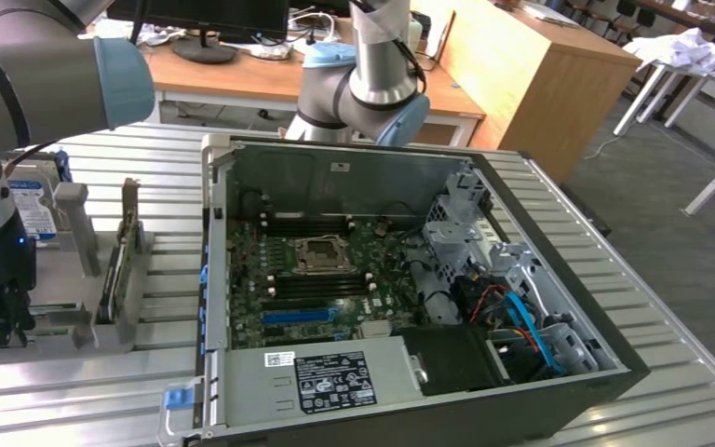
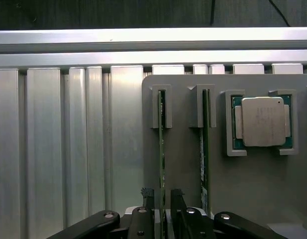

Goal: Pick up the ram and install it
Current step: 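Pick up the ram and move it above insertion slot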

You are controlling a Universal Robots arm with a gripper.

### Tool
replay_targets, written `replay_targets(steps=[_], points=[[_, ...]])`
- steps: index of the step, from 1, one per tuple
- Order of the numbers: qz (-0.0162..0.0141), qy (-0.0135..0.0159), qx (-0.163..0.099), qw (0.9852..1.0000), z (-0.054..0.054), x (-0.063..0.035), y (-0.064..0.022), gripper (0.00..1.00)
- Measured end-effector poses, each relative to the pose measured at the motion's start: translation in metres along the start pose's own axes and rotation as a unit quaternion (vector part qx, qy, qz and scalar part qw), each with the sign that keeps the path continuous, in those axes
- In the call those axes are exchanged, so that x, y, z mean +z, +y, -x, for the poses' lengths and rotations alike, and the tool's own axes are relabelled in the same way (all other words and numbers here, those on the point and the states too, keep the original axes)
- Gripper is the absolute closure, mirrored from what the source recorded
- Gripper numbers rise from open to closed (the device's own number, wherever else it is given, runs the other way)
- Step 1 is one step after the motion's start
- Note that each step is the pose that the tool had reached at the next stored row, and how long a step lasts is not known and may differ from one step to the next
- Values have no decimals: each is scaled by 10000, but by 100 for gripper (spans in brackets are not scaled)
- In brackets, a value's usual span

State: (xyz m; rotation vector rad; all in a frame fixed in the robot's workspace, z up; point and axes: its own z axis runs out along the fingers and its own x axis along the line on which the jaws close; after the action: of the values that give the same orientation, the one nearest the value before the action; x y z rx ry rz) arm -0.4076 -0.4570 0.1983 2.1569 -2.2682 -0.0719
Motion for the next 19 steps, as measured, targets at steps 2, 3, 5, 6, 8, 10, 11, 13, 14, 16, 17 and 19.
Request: replay_targets(steps=[2,3,5,6,8,10,11,13,14,16,17,19], points=[[0,0,0,10000,0,0,0,74],[0,0,0,10000,0,0,0,74],[0,0,0,10000,0,0,0,81],[0,0,0,10000,0,0,0,81],[0,0,0,10000,0,0,0,81],[0,0,0,10000,0,0,-1,81],[0,-1,0,10000,1,0,-3,81],[0,-1,0,10000,1,0,-3,81],[0,-1,-1,10000,1,0,-3,81],[0,-1,-8,10000,1,0,-3,81],[1,-1,-11,10000,1,0,-3,81],[1,0,-16,10000,1,0,-3,81]])
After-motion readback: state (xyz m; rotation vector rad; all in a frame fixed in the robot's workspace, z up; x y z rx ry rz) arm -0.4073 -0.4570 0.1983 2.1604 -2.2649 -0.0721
